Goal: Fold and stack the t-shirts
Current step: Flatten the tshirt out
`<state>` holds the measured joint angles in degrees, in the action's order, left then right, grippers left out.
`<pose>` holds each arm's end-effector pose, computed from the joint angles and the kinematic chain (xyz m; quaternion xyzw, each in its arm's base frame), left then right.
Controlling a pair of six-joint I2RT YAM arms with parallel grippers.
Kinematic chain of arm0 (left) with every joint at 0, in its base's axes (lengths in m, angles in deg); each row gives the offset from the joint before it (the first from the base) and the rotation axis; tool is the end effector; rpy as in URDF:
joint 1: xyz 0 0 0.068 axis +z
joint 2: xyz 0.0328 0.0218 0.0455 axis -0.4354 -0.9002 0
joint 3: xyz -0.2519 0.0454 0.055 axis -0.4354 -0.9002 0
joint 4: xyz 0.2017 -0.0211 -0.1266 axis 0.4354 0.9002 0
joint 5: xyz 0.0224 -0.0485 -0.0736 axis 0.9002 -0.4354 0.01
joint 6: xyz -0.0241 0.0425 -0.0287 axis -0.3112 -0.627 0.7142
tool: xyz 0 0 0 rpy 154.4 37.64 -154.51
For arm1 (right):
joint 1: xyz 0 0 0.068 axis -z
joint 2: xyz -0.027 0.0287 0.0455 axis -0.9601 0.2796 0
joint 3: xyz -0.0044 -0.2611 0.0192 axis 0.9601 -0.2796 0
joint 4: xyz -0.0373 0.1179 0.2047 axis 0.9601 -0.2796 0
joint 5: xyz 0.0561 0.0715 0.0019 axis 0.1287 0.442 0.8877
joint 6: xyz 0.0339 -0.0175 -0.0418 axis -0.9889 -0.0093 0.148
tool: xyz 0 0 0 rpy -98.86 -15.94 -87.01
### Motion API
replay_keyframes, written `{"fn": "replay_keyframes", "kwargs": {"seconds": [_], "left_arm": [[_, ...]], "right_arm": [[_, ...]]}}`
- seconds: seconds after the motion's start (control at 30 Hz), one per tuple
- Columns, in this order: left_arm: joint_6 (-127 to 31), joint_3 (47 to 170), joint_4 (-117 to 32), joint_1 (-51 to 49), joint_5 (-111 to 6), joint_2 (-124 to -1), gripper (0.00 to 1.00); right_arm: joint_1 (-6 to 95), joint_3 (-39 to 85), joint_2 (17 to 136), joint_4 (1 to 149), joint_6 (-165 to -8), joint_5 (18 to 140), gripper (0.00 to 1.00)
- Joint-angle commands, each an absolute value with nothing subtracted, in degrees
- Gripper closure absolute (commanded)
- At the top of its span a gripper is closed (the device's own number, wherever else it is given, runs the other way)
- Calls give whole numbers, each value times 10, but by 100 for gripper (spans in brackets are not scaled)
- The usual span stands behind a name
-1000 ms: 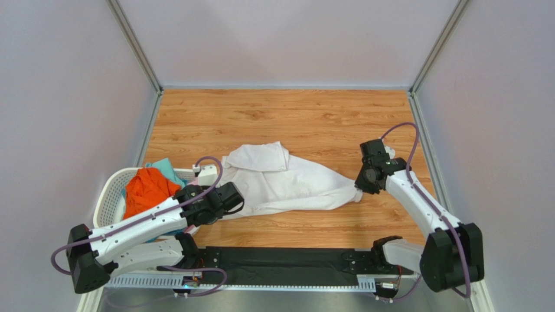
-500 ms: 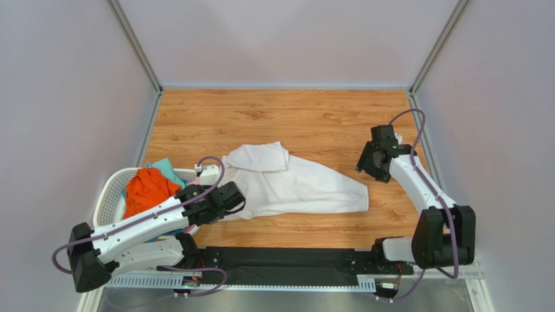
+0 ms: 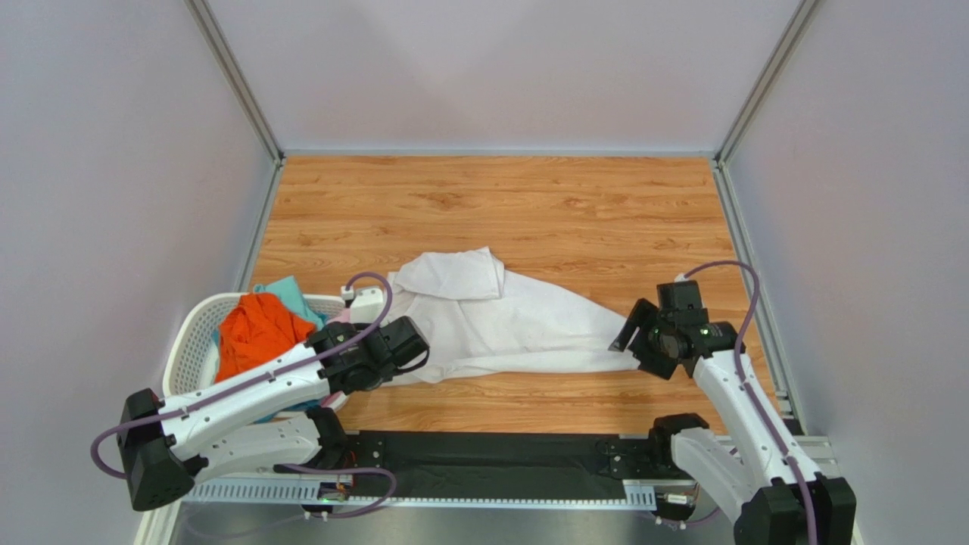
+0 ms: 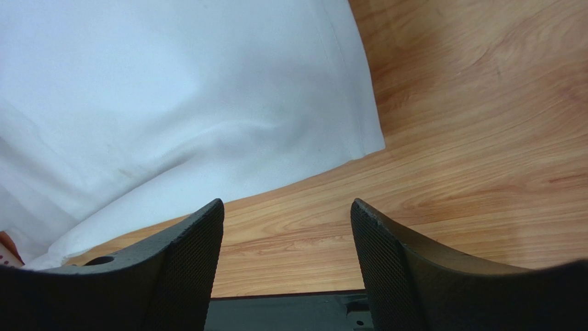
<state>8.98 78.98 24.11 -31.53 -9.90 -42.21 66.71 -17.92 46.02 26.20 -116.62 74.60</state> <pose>0.0877 -0.0952 0.2288 -0.1296 0.9403 0.0351 0.3127 0.1343 0.0191 0.2028 0.2432 0.9454 0.1066 0.1890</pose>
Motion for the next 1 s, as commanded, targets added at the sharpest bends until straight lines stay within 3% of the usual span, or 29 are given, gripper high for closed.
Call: {"fn": "replay_keyframes", "kwargs": {"seconds": [0.0, 0.3, 0.4, 0.43, 0.53, 0.83, 0.97], "left_arm": [[85, 791, 224, -313, -99, -417, 100], [90, 795, 233, -313, -94, -417, 100], [95, 800, 241, -313, -87, -409, 100], [96, 803, 242, -313, -80, -406, 100], [97, 821, 255, -313, -63, -398, 100], [52, 964, 299, -313, 14, -367, 100], [-30, 1060, 271, -313, 49, -339, 100]], "right_arm": [[650, -210, 443, 275, -1220, 770, 31], [649, -241, 523, 381, -1231, 734, 37], [650, -225, 565, 398, -1220, 713, 51], [649, -222, 573, 398, -1216, 713, 73], [650, -206, 567, 394, -1202, 713, 99], [650, -83, 424, 276, -1152, 686, 100], [649, 52, 377, 225, -1134, 688, 100]]}}
